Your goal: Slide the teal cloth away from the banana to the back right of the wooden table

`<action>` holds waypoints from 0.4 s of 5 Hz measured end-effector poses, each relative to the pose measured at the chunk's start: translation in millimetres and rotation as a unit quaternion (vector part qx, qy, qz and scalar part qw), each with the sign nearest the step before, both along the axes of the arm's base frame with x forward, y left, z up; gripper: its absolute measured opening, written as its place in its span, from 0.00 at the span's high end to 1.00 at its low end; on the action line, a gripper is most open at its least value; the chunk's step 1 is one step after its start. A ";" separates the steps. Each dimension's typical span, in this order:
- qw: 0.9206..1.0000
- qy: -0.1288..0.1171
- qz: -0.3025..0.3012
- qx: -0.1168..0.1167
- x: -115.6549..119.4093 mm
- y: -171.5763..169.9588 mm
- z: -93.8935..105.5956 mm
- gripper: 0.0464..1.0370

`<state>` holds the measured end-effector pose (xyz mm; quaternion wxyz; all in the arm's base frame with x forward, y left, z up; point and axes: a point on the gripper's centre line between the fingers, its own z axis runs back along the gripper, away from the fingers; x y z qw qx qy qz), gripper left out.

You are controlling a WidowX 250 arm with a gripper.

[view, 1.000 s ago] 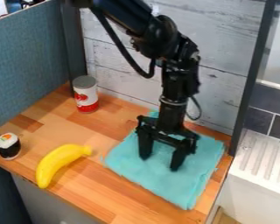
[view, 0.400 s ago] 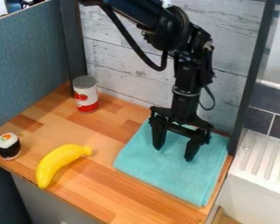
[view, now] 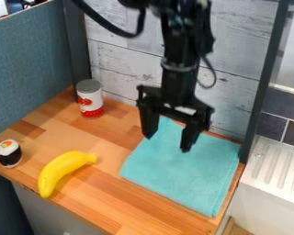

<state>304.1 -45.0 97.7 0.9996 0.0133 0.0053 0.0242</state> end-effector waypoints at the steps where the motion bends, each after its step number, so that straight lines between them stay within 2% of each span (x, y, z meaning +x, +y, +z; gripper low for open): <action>1: 1.000 -0.013 -0.002 0.008 -40.9 5.0 34.9 0.04; 2: 1.000 0.005 -0.002 0.013 -71.8 14.8 38.8 0.04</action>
